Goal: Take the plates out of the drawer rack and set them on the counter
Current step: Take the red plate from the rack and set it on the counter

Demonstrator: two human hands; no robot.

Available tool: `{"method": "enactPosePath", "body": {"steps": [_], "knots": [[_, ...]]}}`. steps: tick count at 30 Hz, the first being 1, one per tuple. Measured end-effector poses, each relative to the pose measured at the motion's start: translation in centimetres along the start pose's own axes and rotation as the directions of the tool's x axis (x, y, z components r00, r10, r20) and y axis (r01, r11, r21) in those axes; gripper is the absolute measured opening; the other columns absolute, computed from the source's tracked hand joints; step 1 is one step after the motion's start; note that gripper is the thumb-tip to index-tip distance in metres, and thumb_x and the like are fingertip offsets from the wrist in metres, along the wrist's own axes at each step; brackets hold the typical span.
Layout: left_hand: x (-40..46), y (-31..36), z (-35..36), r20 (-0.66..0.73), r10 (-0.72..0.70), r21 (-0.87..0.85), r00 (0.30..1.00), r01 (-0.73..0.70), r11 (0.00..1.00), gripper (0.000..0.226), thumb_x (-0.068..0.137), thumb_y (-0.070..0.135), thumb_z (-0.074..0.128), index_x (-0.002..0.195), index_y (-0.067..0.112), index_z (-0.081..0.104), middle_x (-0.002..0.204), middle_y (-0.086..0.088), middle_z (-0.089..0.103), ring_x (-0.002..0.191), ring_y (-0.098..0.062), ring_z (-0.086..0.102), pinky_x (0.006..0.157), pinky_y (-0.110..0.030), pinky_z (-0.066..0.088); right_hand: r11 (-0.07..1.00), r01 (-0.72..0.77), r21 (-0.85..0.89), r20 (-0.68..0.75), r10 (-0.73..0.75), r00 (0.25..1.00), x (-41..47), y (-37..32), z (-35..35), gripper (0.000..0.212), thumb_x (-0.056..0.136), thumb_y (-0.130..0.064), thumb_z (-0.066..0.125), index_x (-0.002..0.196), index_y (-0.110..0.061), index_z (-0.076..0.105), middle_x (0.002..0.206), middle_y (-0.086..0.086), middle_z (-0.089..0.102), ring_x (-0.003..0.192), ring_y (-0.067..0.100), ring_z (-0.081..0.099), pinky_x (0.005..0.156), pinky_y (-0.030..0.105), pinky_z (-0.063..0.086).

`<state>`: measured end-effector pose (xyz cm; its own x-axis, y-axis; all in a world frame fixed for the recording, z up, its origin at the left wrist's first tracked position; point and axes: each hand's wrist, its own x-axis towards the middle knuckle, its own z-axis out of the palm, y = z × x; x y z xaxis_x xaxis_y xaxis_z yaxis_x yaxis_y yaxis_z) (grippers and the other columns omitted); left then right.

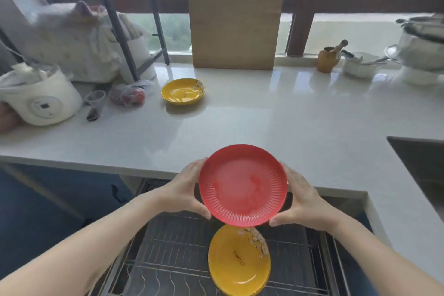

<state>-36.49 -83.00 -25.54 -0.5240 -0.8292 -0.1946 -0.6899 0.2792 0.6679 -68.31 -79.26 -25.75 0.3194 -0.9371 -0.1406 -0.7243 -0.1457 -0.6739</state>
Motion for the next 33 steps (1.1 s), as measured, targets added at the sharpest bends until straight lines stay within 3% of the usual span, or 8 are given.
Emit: {"method": "enactPosePath", "body": {"steps": [4, 11, 16, 19, 23, 26, 29, 33], "knots": [[5.4, -2.2, -1.9, 0.012, -0.017, 0.005, 1.000, 0.017, 1.000, 0.123, 0.053, 0.043, 0.090, 0.136, 0.057, 0.001, 0.151, 0.020, 0.016, 0.141, -0.002, 0.012, 0.120, -0.037, 0.016, 0.998, -0.054, -0.038, 0.015, 0.055, 0.998, 5.5, 1.5, -1.5, 0.136, 0.047, -0.069, 0.081, 0.151, -0.044, -0.003, 0.160, -0.019, 0.009, 0.148, 0.007, 0.008, 0.121, 0.047, 0.016], [13.7, -7.0, -4.9, 0.033, -0.066, -0.073, 0.997, 0.068, 0.995, 0.120, 0.054, 0.038, 0.091, 0.141, 0.050, 0.009, 0.146, 0.019, 0.021, 0.139, -0.004, 0.015, 0.119, -0.036, 0.018, 0.991, -0.130, -0.044, 0.068, 0.132, 0.989, 15.1, 4.3, -2.5, 0.137, 0.044, -0.071, 0.077, 0.150, -0.046, -0.005, 0.160, -0.018, 0.008, 0.148, 0.007, 0.004, 0.122, 0.044, 0.011], [18.7, -9.1, -8.0, 0.006, -0.081, -0.133, 0.997, 0.082, 0.988, 0.111, 0.058, 0.023, 0.092, 0.135, 0.048, 0.017, 0.138, 0.014, 0.029, 0.128, -0.004, 0.029, 0.108, -0.018, 0.028, 0.987, -0.155, -0.041, 0.067, 0.158, 0.985, 21.4, 5.4, -3.6, 0.139, 0.043, -0.073, 0.074, 0.153, -0.041, -0.005, 0.161, -0.017, 0.005, 0.148, 0.005, 0.000, 0.122, 0.040, 0.008], [21.6, -10.2, -9.8, -0.002, -0.080, -0.177, 0.997, 0.078, 0.981, 0.103, 0.061, 0.018, 0.091, 0.139, 0.038, 0.028, 0.132, 0.008, 0.038, 0.106, 0.003, 0.045, 0.085, 0.001, 0.036, 0.984, -0.173, -0.051, 0.051, 0.176, 0.983, 24.9, 5.7, -4.4, 0.142, 0.039, -0.076, 0.071, 0.154, -0.035, -0.001, 0.162, -0.014, 0.007, 0.149, 0.007, 0.001, 0.122, 0.038, 0.007], [25.1, -11.6, -11.2, 0.003, -0.058, -0.278, 0.998, 0.057, 0.959, 0.092, 0.064, 0.004, 0.088, 0.138, 0.029, 0.038, 0.120, -0.008, 0.058, 0.077, 0.004, 0.059, 0.071, -0.011, 0.049, 0.983, -0.173, -0.061, 0.034, 0.176, 0.984, 28.8, 6.0, -5.4, 0.142, 0.035, -0.077, 0.069, 0.154, -0.032, 0.005, 0.161, -0.010, 0.012, 0.149, 0.010, 0.004, 0.122, 0.037, 0.009], [27.6, -12.7, -11.8, -0.040, -0.101, -0.337, 0.994, 0.082, 0.938, 0.085, 0.067, 0.001, 0.085, 0.138, 0.024, 0.042, 0.118, -0.019, 0.060, 0.071, -0.007, 0.057, 0.068, -0.023, 0.053, 0.982, -0.182, -0.046, 0.005, 0.182, 0.983, 31.1, 6.3, -6.2, 0.128, 0.052, -0.061, 0.084, 0.153, -0.034, 0.010, 0.159, -0.008, 0.019, 0.148, 0.011, 0.009, 0.119, 0.036, 0.011], [30.1, -13.7, -12.3, -0.114, -0.162, -0.348, 0.980, 0.114, 0.930, 0.083, 0.066, 0.013, 0.088, 0.136, 0.027, 0.045, 0.114, -0.009, 0.060, 0.070, -0.013, 0.056, 0.056, -0.029, 0.051, 0.977, -0.206, -0.047, -0.072, 0.203, 0.977, 33.5, 6.7, -6.9, 0.114, 0.062, -0.049, 0.086, 0.151, -0.034, 0.018, 0.154, -0.004, 0.029, 0.146, 0.015, 0.016, 0.117, 0.038, 0.017], [32.6, -14.0, -12.2, -0.205, -0.175, -0.360, 0.963, 0.092, 0.928, 0.066, 0.073, 0.007, 0.081, 0.128, 0.028, 0.051, 0.113, 0.004, 0.059, 0.065, -0.008, 0.062, 0.047, -0.025, 0.049, 0.976, -0.216, 0.008, -0.133, 0.215, 0.967, 36.4, 7.1, -7.4, 0.105, 0.054, -0.056, 0.084, 0.143, -0.040, 0.030, 0.126, -0.013, 0.044, 0.136, 0.018, 0.031, 0.112, 0.047, 0.030]]}}
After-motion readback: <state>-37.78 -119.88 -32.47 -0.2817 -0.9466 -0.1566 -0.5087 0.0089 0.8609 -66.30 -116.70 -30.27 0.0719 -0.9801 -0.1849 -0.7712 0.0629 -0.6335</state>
